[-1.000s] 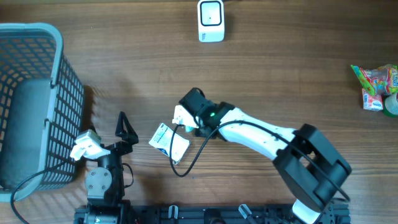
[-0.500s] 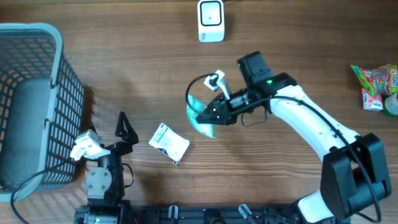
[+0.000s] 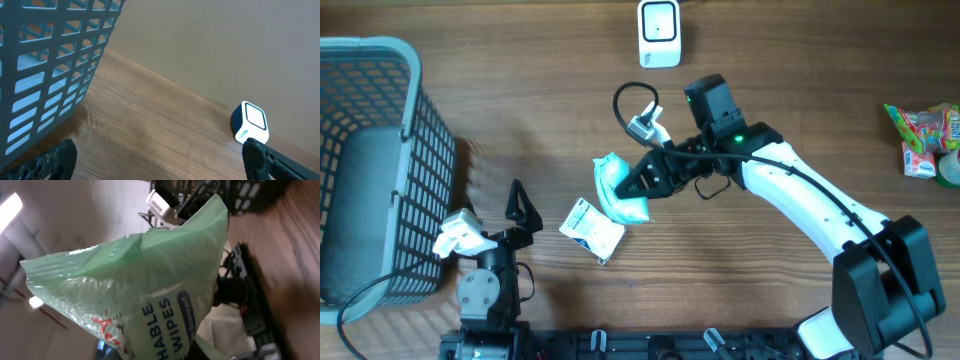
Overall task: Scan the item barcode
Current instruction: 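Lift the wipes pouch and hold it in front of the scanner, then carry the wipes pouch to the right edge and release it, then reach the right gripper to the white Hansaplast pouch and grasp it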
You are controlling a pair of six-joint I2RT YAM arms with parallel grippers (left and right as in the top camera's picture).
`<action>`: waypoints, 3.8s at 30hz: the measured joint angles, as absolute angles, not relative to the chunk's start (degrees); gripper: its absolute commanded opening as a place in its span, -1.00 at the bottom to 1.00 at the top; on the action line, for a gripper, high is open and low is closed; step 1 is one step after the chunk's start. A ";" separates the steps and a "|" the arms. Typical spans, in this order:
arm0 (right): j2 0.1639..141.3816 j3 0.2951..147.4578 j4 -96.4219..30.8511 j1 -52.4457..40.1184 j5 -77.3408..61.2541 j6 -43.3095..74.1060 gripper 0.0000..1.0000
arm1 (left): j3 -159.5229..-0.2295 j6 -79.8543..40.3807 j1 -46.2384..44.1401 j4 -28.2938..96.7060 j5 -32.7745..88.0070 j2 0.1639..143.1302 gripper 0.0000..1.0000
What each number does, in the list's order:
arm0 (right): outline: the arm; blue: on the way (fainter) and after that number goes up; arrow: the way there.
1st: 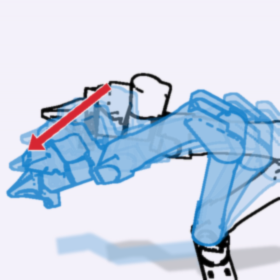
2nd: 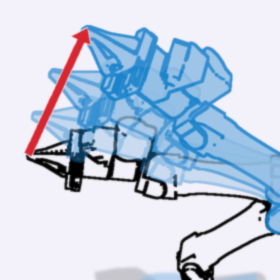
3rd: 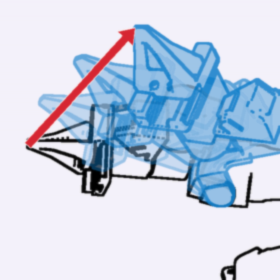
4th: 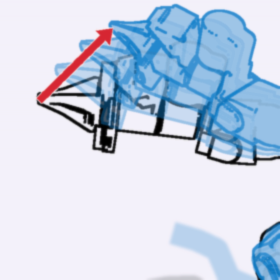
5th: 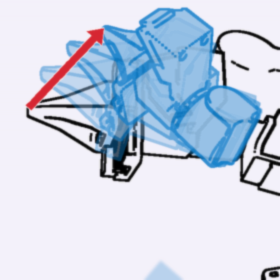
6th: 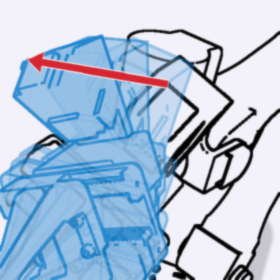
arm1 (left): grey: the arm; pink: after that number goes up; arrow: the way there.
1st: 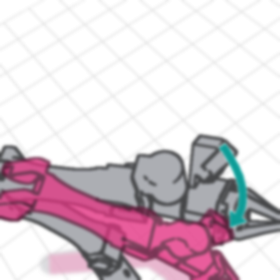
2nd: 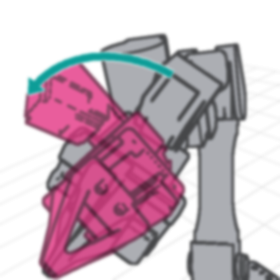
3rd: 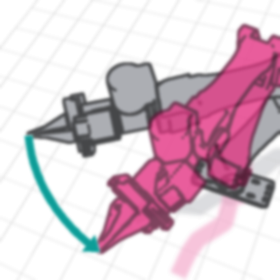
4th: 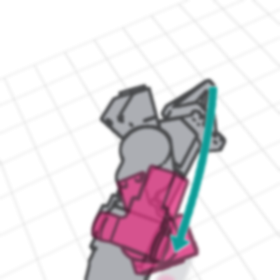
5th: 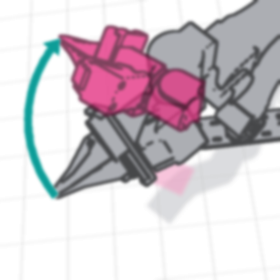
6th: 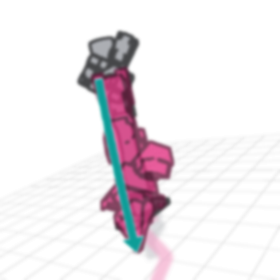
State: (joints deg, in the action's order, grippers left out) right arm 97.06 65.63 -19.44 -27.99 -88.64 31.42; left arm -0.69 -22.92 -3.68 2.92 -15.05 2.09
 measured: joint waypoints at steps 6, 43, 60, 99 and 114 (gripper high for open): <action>99.59 66.17 0.19 -26.26 -89.36 49.93 -0.92 | -0.69 -22.92 -3.68 2.92 -15.05 2.09 1.00; 120.31 95.64 13.04 -16.64 -60.34 47.00 -0.91 | -0.69 -23.05 -3.68 2.94 -15.05 2.09 1.00; 131.39 105.80 -0.19 -19.79 -1.52 16.25 -0.91 | -0.69 -23.05 -3.68 2.92 -15.05 2.09 1.00; 121.27 85.91 -46.61 15.68 33.43 20.75 0.71 | -0.69 -23.05 -3.68 2.92 -15.05 2.09 1.00; 106.43 95.07 -61.87 -9.82 -27.22 8.14 0.95 | -0.69 -23.05 -3.68 2.90 -15.05 2.09 1.00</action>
